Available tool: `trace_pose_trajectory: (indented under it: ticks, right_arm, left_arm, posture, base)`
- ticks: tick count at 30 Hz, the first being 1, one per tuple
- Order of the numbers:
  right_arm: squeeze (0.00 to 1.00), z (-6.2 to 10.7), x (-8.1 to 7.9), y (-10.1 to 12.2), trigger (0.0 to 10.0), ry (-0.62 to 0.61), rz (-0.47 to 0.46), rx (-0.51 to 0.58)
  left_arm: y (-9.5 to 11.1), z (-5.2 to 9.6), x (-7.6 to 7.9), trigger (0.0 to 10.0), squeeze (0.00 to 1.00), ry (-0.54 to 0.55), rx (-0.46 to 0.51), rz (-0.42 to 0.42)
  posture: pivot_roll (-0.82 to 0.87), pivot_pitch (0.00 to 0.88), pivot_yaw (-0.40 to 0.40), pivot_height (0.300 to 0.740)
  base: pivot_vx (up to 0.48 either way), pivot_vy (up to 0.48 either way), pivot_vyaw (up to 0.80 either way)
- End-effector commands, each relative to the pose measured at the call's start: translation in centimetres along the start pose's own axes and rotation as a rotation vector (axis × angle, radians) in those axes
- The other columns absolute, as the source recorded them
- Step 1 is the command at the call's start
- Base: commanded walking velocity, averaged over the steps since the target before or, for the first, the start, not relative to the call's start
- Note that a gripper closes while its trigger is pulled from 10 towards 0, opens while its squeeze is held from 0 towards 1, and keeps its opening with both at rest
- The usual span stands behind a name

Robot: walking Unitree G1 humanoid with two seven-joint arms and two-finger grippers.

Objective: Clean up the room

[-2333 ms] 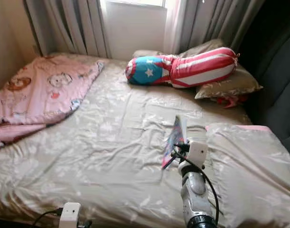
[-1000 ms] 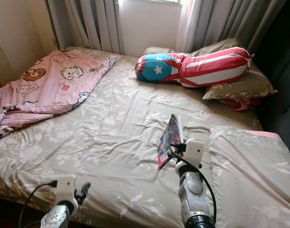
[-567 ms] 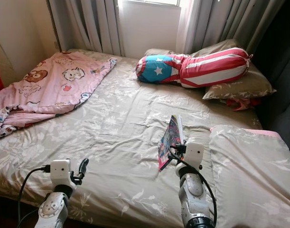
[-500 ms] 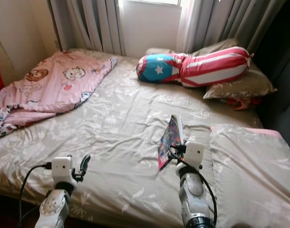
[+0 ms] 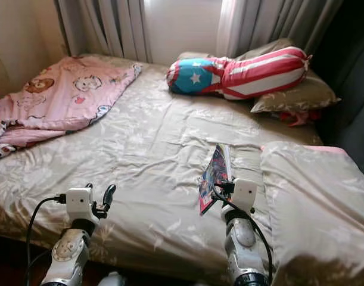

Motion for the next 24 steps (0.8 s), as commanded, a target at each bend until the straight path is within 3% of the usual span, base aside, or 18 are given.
trace_pose_trajectory:
  ticks: [1, 6, 24]
  right_arm:
    - [0.0, -0.27, -0.13, 1.11, 10.0, 0.005, -0.007, 0.047]
    - [0.0, -0.36, -0.46, 1.09, 10.0, 0.019, -0.015, 0.044]
    - [0.0, -0.36, -1.06, 0.93, 10.0, 0.055, -0.024, 0.029]
  left_arm:
    - [0.2, -0.05, 0.23, 10.0, 0.0, -0.011, 0.002, 0.005]
    - [0.05, 0.01, 0.08, 10.0, 0.0, -0.011, -0.01, -0.005]
    - [-0.08, 0.03, 0.05, 10.0, 0.0, -0.019, -0.021, -0.002]
  posture:
    - [-0.01, 0.0, -0.09, 0.657]
    - [-0.01, 0.0, -0.089, 0.657]
    - [-0.01, 0.0, -0.089, 0.657]
  base:
    - [0.0, 0.0, 0.0]
    - [0.0, 0.0, 0.0]
    - [0.29, 0.0, 0.0]
Point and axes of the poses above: a point about 5 cm out from each wrist's last joint towards the gripper, its own z axis pointing back from the gripper into the wrist, its own y axis along the axis of the wrist's last joint, x = y × z, the point moved 3 cm from there along -z, pointing out of the wrist towards the gripper, and after that the axes turned 13 degrees about -z, right-handed, at the moved point
